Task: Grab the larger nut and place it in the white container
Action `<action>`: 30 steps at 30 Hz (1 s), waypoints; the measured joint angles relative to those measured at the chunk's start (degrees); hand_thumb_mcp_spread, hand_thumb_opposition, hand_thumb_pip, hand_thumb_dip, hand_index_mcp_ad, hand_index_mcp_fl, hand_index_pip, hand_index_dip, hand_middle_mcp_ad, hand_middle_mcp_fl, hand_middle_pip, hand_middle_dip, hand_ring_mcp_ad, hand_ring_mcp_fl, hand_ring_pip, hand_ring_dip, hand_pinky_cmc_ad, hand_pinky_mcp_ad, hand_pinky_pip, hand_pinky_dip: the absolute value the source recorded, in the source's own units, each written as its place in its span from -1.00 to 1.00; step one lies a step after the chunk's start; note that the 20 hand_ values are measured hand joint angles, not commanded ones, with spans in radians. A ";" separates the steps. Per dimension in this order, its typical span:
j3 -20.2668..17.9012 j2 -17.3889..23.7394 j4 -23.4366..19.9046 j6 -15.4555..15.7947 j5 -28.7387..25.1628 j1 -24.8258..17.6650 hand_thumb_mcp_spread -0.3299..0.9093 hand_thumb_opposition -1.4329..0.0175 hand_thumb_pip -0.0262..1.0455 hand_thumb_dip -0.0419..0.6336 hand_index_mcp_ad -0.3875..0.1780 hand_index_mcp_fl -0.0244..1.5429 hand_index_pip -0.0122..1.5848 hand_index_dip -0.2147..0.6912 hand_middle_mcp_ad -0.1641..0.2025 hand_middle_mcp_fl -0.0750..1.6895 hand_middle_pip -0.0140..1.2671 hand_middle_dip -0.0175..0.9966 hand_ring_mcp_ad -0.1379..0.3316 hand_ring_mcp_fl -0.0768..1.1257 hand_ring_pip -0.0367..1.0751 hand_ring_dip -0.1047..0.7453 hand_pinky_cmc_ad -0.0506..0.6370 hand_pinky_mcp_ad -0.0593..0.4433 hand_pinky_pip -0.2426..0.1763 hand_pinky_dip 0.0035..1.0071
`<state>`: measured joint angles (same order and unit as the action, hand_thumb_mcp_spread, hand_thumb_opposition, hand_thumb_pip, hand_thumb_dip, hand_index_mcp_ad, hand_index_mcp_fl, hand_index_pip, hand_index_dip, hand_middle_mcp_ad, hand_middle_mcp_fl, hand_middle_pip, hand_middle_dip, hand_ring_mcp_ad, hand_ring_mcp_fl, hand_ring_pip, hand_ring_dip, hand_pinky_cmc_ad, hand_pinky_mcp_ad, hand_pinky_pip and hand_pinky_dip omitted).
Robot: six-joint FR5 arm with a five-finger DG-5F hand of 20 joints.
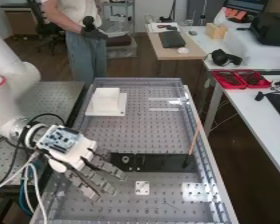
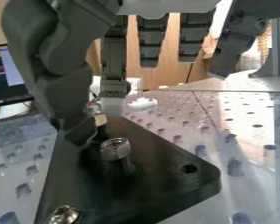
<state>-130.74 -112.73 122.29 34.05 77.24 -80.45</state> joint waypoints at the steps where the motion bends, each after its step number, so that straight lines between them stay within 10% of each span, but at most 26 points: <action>1: -0.07 0.00 -0.24 0.11 0.10 0.03 0.14 -0.18 0.29 -0.17 -0.07 -0.95 0.97 0.06 0.09 -0.89 -0.77 -0.50 0.28 -0.88 -0.80 -0.53 0.10 0.29 -0.20 -0.21; 30: -0.03 -0.78 -1.37 0.37 0.11 -0.05 0.20 -0.16 0.29 -0.17 -0.06 -0.80 0.97 -0.15 0.09 -0.76 -0.77 -0.50 0.28 -0.88 -0.79 -0.52 0.09 0.15 -0.13 -0.34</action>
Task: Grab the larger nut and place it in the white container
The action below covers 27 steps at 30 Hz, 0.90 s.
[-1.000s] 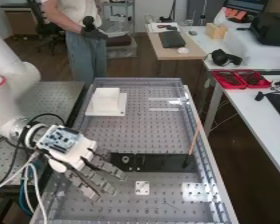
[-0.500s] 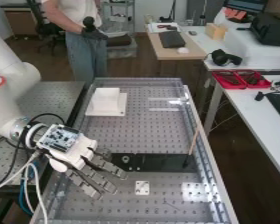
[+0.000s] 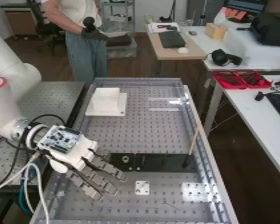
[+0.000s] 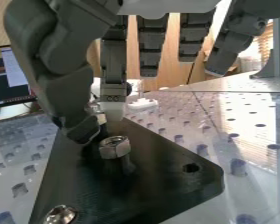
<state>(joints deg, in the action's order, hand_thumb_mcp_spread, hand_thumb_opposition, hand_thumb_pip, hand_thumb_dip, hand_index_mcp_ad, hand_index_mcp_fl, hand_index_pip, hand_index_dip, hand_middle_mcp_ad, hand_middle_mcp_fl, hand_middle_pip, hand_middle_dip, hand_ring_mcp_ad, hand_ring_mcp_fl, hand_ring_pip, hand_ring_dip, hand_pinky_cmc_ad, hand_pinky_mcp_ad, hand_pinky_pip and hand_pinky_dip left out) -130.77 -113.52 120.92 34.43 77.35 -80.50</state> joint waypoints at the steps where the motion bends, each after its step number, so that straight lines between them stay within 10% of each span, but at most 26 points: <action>1: -0.02 -0.02 -0.11 -0.05 -0.04 -0.02 0.20 -0.16 0.29 -0.17 -0.05 -0.80 0.97 -0.15 0.10 -0.76 -0.77 -0.50 0.28 -0.88 -0.79 -0.52 0.09 0.15 -0.13 -0.35; 27: -0.33 4.68 -0.16 -0.35 3.31 -0.67 0.23 -0.19 0.26 -0.17 0.06 -0.74 0.97 -0.16 0.09 -0.73 -0.77 -0.50 0.28 -0.88 -0.79 -0.51 0.08 0.12 -0.05 -0.37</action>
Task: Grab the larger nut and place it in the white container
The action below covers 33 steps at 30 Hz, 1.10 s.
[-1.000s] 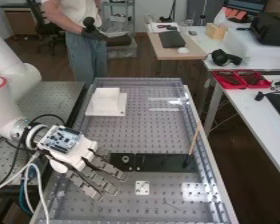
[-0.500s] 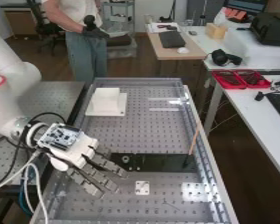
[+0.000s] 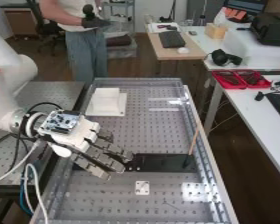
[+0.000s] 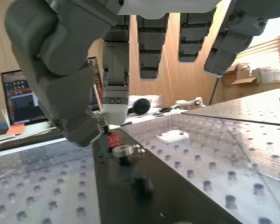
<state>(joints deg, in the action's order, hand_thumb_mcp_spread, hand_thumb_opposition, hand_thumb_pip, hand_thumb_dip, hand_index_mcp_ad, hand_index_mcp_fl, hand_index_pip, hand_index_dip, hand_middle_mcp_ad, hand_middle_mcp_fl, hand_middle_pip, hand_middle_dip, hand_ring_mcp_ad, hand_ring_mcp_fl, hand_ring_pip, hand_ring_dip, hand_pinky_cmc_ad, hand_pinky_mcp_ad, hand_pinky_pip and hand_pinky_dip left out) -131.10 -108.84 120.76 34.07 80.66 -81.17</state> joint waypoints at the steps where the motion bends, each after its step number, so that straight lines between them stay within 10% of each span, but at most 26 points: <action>1: -0.17 0.61 0.04 0.07 0.61 -0.13 0.23 -0.19 0.26 -0.17 0.06 -0.74 0.97 -0.16 0.09 -0.73 -0.77 -0.50 0.28 -0.88 -0.79 -0.51 0.08 0.10 -0.05 -0.37; 14: -1.31 10.51 7.84 0.98 17.33 -5.46 0.23 -0.19 0.25 -0.17 0.06 -0.73 0.97 -0.16 0.09 -0.73 -0.78 -0.50 0.26 -0.88 -0.77 -0.51 0.09 0.09 -0.04 -0.40; 33: 2.40 8.57 13.02 -1.25 32.77 -13.42 0.23 -0.19 0.16 -0.18 0.06 -0.65 0.97 -0.16 0.10 -0.73 -0.78 -0.50 0.26 -0.88 -0.77 -0.51 0.08 0.06 -0.04 -0.50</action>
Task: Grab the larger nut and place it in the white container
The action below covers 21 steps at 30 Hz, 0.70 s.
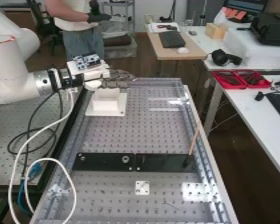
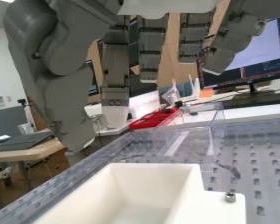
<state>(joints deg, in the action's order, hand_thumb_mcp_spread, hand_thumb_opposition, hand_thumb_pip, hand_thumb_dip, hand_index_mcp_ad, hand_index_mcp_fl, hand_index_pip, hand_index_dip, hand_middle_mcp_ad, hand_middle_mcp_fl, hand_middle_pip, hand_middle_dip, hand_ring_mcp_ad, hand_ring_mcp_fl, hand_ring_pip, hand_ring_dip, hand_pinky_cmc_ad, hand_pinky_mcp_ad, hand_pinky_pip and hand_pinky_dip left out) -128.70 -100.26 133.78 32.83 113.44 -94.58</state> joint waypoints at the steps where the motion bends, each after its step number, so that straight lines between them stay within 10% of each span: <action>1: 0.04 -0.22 -0.09 -0.05 0.05 -0.14 0.23 -0.19 0.16 -0.18 0.06 -0.65 0.97 -0.16 0.10 -0.73 -0.78 -0.50 0.26 -0.88 -0.77 -0.51 0.09 0.06 -0.04 -0.50; 21: 1.34 -3.34 3.89 3.41 -0.81 -0.71 0.08 -0.17 0.35 -0.17 -0.02 -0.96 0.61 -0.32 0.10 -0.89 -0.78 -0.49 0.26 -0.87 -0.77 -0.51 0.09 0.04 -0.13 -0.18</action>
<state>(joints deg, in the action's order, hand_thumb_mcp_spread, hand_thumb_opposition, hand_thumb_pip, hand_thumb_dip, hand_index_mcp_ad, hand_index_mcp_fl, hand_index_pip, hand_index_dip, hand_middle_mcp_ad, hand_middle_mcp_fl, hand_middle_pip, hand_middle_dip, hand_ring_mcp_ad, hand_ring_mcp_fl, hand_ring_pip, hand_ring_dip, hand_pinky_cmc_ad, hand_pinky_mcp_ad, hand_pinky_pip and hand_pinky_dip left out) -127.36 -103.60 137.67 36.24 112.62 -95.29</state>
